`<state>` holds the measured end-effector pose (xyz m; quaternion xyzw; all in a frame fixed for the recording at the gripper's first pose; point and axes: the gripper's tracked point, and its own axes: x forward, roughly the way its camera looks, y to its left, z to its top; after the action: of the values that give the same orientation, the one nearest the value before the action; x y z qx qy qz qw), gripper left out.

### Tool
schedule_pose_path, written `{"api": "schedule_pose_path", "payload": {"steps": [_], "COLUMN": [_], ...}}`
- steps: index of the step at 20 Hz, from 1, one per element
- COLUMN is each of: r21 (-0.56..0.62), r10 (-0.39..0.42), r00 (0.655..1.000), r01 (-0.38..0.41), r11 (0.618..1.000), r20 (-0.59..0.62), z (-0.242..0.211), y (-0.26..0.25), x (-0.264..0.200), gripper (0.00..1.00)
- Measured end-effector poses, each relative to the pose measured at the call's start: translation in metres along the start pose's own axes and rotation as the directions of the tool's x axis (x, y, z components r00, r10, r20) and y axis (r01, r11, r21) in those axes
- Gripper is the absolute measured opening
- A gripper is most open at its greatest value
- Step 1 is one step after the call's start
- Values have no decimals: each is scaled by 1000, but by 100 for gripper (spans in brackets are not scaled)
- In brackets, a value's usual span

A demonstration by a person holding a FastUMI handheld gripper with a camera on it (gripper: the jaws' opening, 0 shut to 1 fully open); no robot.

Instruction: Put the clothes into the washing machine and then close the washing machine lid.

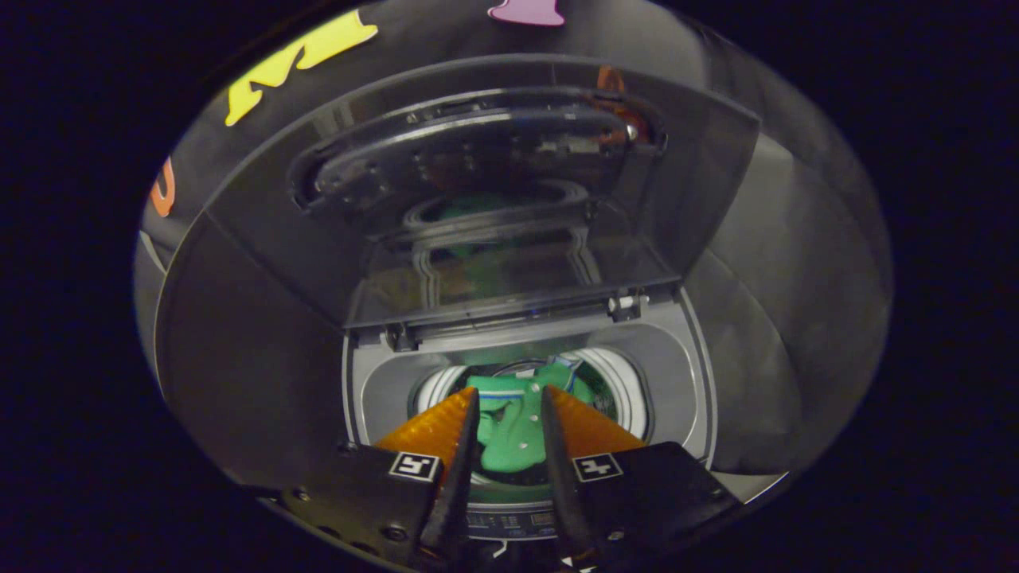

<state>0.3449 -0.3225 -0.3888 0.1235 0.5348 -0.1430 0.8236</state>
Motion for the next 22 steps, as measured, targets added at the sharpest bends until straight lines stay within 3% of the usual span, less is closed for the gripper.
{"api": "schedule_pose_path", "payload": {"steps": [1,6,12,17,22], "r21": [-5,-96,-177,-270,-322], "r10": [11,54,139,175,214], "r00": [1000,976,879,816,805], "r01": [-11,-34,-63,-24,-30], "r11": [1000,995,982,963,946], "r20": [17,211,457,551,554], "z": [6,66,164,210,232], "y": [3,18,45,59,86], "x": [-9,-69,-137,-143,-101], "gripper": [48,48,48,54,54]}}
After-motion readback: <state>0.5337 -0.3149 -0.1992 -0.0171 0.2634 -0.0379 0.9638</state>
